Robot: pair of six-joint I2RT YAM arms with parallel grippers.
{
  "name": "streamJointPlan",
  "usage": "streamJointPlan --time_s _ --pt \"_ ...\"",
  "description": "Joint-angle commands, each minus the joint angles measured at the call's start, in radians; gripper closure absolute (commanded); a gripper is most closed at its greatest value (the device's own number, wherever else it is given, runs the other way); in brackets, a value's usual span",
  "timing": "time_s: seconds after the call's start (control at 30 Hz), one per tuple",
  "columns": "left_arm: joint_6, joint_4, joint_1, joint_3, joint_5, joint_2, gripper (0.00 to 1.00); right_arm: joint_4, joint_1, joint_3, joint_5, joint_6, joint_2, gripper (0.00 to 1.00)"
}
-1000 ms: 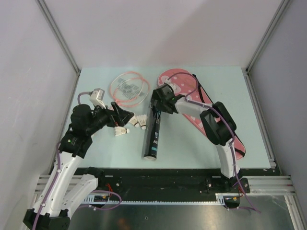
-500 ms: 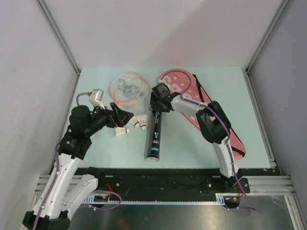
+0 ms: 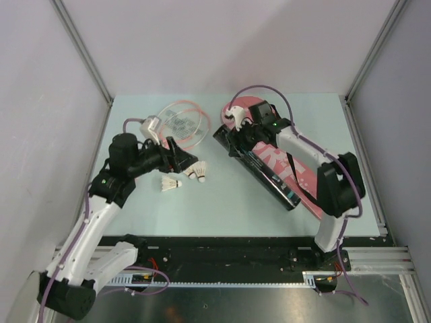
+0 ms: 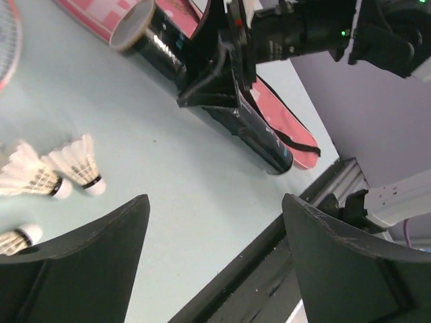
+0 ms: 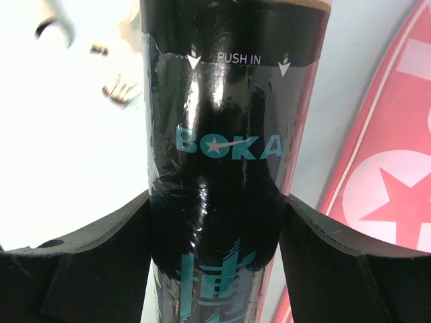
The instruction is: Pack up the badminton gear
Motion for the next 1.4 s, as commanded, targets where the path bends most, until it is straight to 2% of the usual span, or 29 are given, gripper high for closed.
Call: streamJointPlan --time_s 0.0,0.13,0.33,0.43,0.57,0.9,1.17,1.37 --pt "0.031 0.022 -0.037 0.128 0.124 0.121 0.19 -0.094 0.027 -0.106 -0.09 -0.334 -0.156 0.54" --pt "0.054 0.024 -0.058 0.192 0.179 0.231 0.31 -0.043 0.066 -0.24 -0.038 -0.341 -0.273 0.58" --pt "0.126 0.024 -0.143 0.238 0.169 0.376 0.4 0.074 0.138 -0.392 0.027 -0.323 -0.452 0.59" --pt "0.118 0.024 -0.147 0.227 0.179 0.39 0.44 0.152 0.176 -0.465 0.062 -0.326 -0.526 0.6" --pt "0.152 0.024 -0.158 0.205 0.211 0.391 0.53 0.166 0.208 -0.501 0.094 -0.331 -0.571 0.61" --pt "0.224 0.024 -0.174 0.171 0.296 0.376 0.58 0.183 0.215 -0.522 0.064 -0.329 -0.611 0.62" --pt "0.319 0.021 -0.201 0.106 0.25 0.308 0.62 0.184 0.172 -0.521 -0.059 -0.314 -0.641 0.65" --pt "0.359 0.019 -0.212 0.114 0.207 0.319 0.64 0.183 0.164 -0.522 -0.102 -0.315 -0.649 0.66"
